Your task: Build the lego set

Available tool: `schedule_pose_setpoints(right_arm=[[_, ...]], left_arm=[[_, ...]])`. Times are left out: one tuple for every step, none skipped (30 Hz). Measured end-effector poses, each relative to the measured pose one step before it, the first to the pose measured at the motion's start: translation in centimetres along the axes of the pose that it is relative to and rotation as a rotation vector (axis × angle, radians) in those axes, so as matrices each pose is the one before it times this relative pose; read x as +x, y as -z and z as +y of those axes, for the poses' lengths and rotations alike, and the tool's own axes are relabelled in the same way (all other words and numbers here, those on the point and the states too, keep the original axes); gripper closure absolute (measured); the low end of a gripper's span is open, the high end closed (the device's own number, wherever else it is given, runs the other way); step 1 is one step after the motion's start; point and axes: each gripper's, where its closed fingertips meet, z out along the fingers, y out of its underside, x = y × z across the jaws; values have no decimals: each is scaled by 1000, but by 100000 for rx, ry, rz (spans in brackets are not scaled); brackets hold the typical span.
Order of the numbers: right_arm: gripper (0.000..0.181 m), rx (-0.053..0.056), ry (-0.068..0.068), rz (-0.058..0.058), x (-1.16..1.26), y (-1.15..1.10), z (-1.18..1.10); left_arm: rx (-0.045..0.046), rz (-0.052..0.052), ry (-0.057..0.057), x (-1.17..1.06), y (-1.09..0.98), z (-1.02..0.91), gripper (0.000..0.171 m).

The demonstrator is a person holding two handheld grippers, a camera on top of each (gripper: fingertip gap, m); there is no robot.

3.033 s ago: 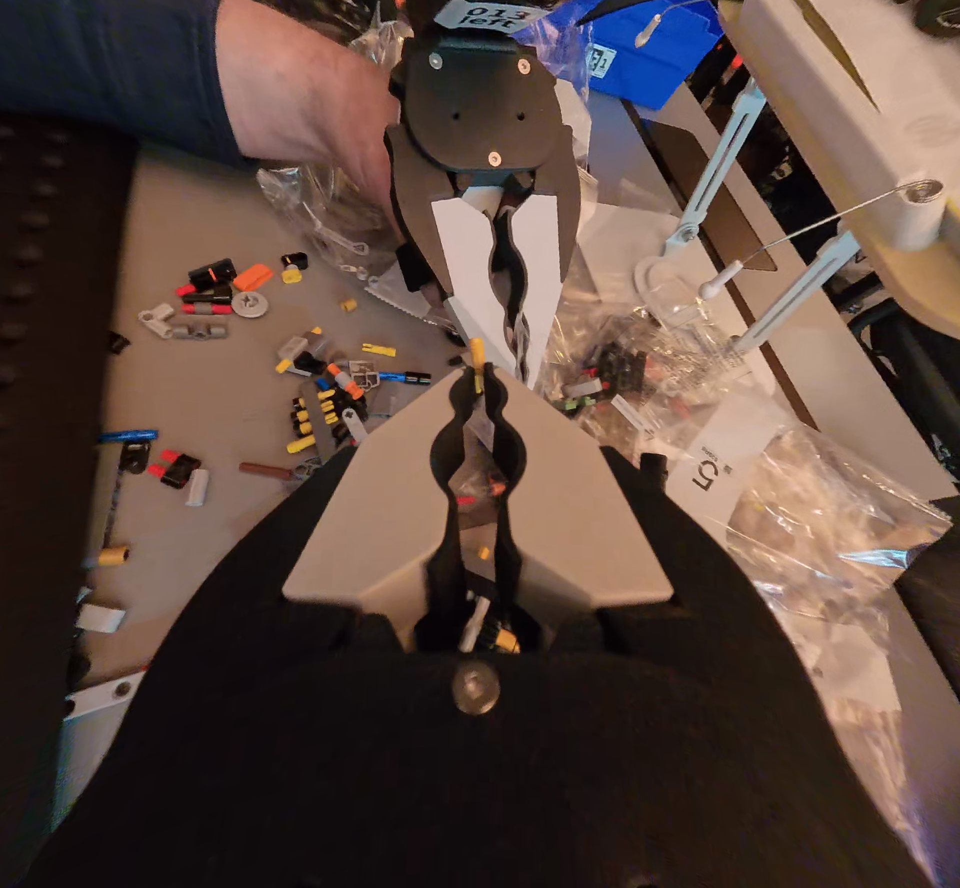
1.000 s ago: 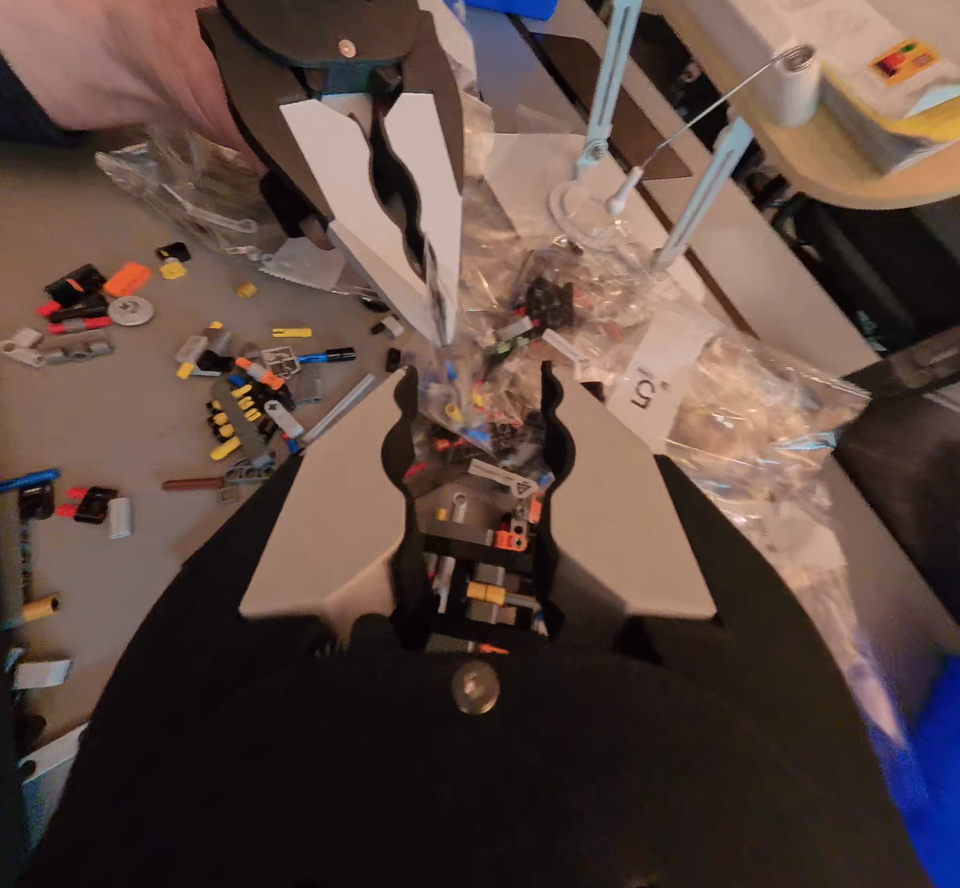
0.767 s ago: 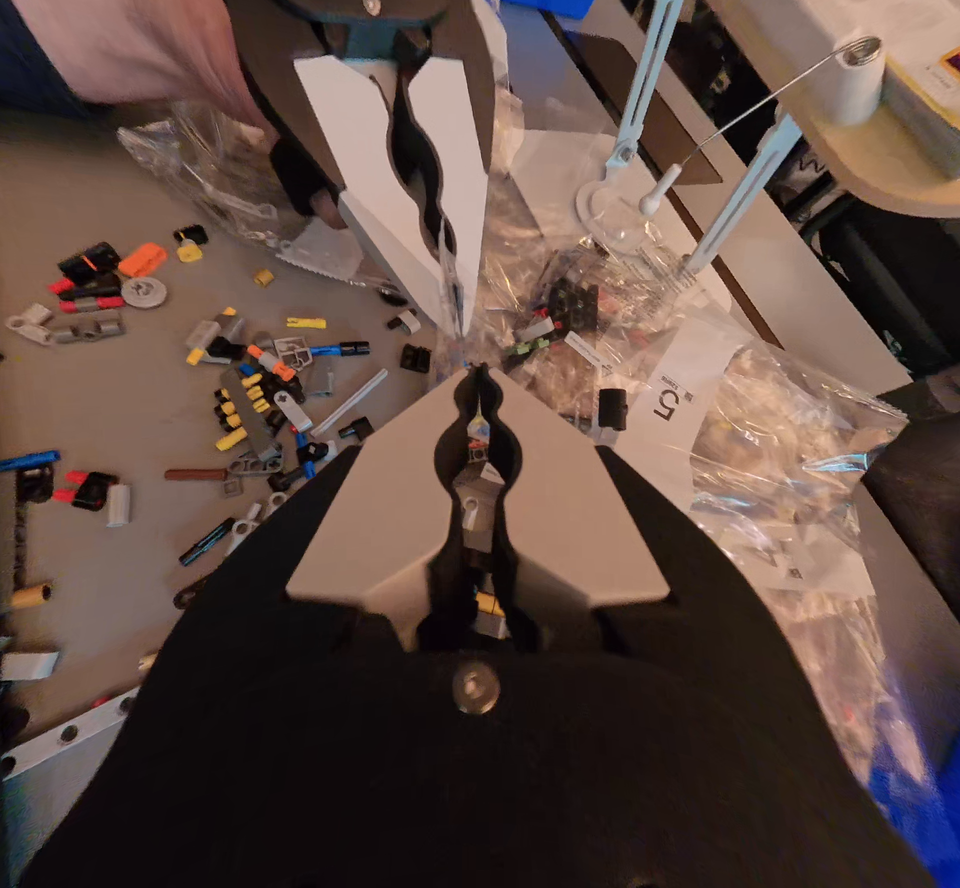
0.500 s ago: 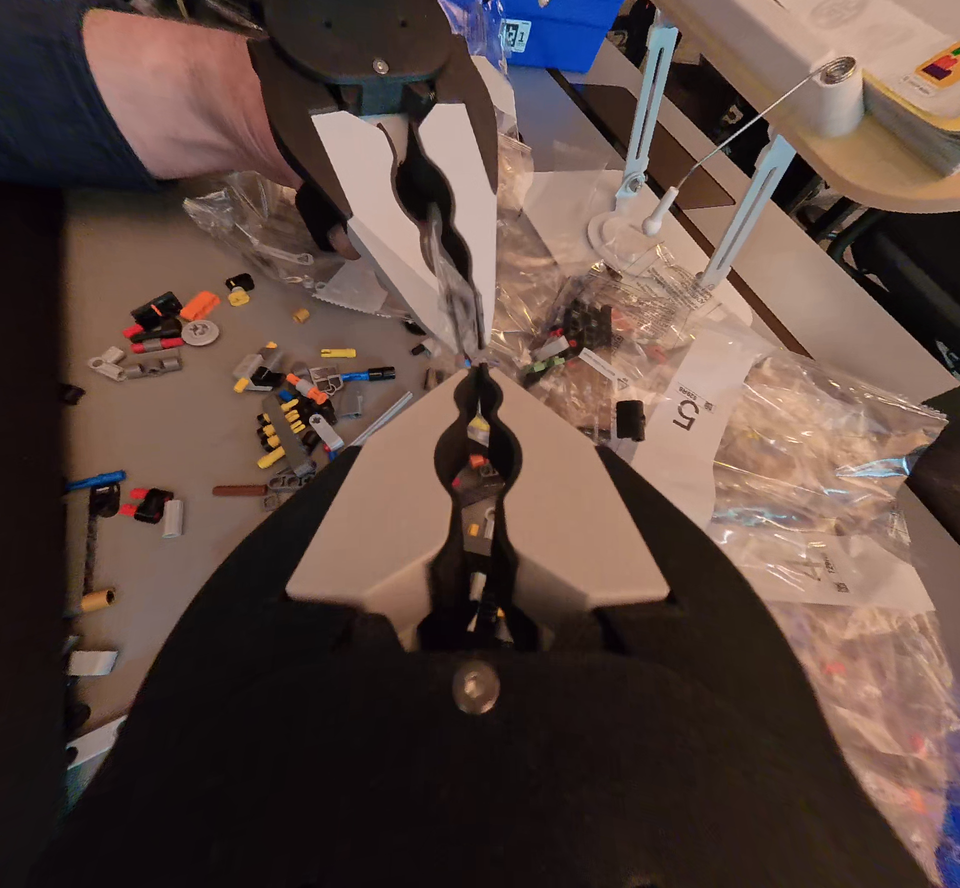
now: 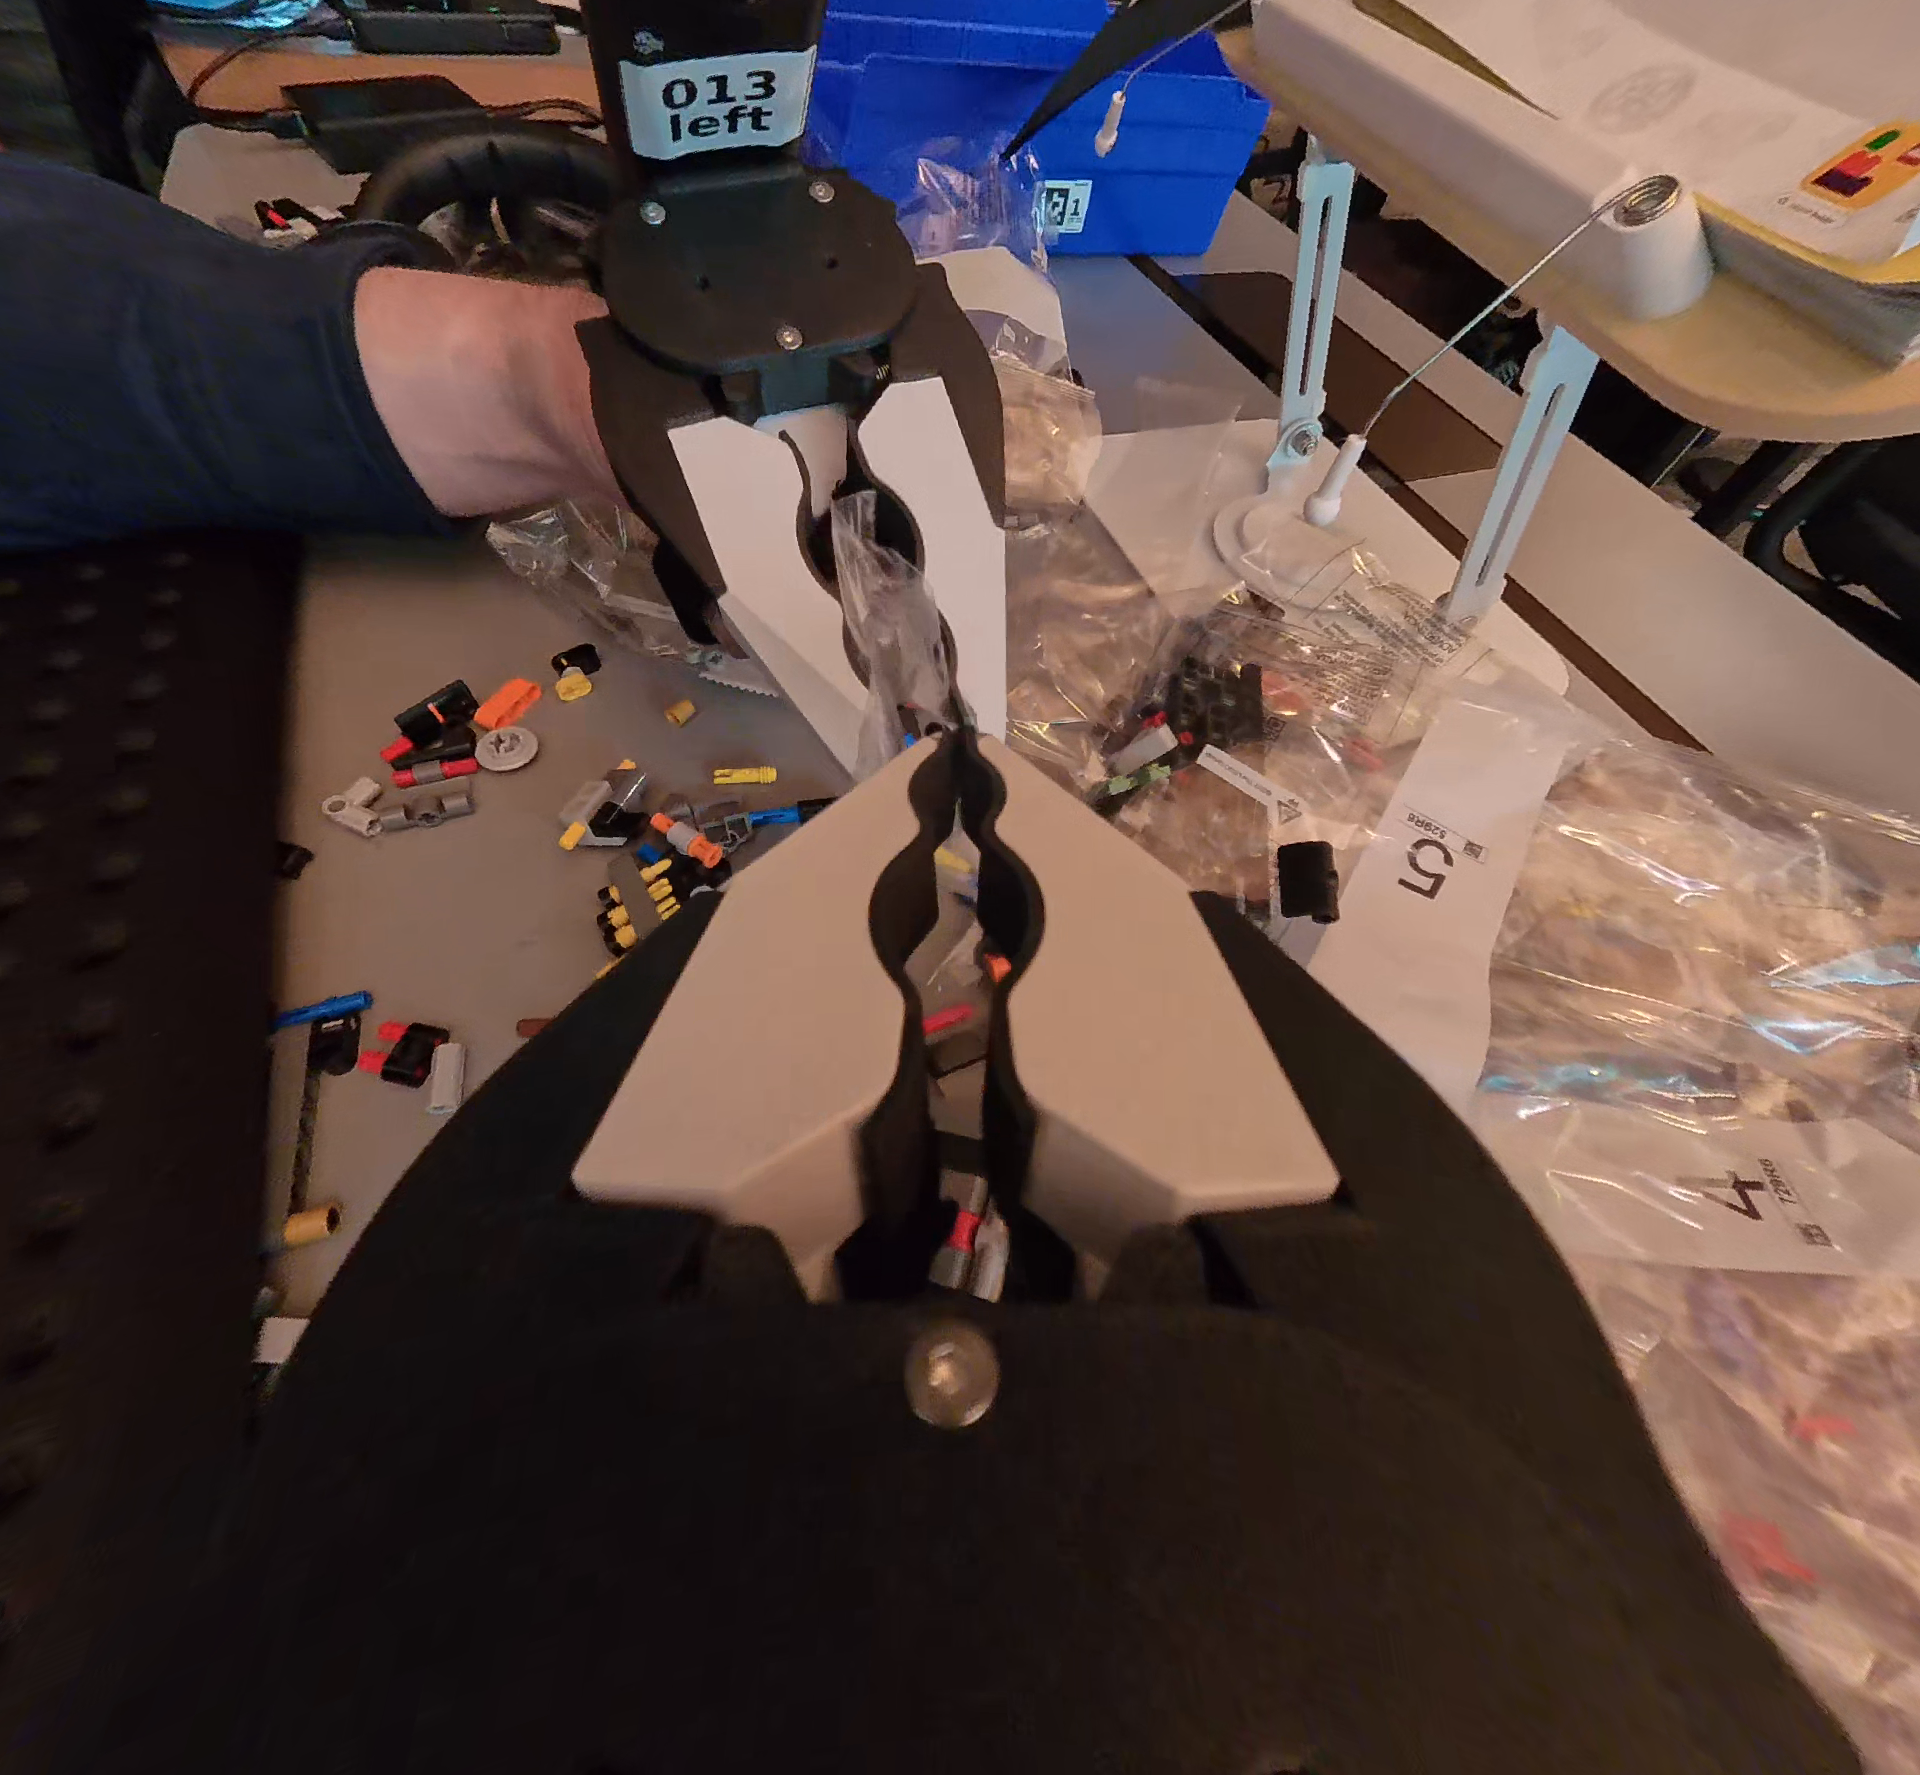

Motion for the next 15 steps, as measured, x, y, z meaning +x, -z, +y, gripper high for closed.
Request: schedule_pose_setpoints(right_arm=[[181, 610, -443, 2155, 339, 44, -66], [181, 1453, -488, 2143, 350, 184, -261], [176, 2543, -1198, 1664, 337, 366, -487], [165, 2177, -1842, 2342, 506, 517, -415], [156, 990, -1025, 2808, 565, 617, -143], [153, -135, 317, 2482, 445, 754, 125], [154, -585, 191, 2288, 324, 846, 268], [153, -1315, -983, 2756, 343, 865, 432], [153, -2893, -780, 2949, 324, 825, 763], [153, -4902, 171, 3326, 321, 740, 1143], [154, -6223, 835, 3329, 231, 655, 1383], [155, -6904, 608, 1728, -45, 556, 1502], [156, -7173, 80, -846, -490, 451, 1562], [155, -7078, 325, -1391, -652, 400, 1591], [154, -6433, 1212, 31, -478, 339, 1541]], left_arm=[[-191, -291, 138, -48, -55, 11, 159], [434, 190, 445, 9, -11, -91, 159], [-321, -325, 395, -76, -22, 44, 160], [-1151, -1127, -138, -189, -37, 201, 160], [-1122, -834, -205, -145, -35, 240, 160], [-494, 26, 263, -46, -21, 151, 160], [307, 70, 570, -57, -6, 31, 160], [385, -179, 320, -87, 16, 7, 160], [-20, -122, 25, -53, 12, 22, 160], [-356, -303, -167, -69, -23, 63, 160], [-323, -222, -259, -26, -36, 39, 160], [-306, 17, -172, 23, -62, 46, 160], [-350, -52, -227, 15, -75, 66, 160], [-758, 48, -299, 26, -108, 128, 160], [-1232, -33, -563, 42, -113, 213, 160]])
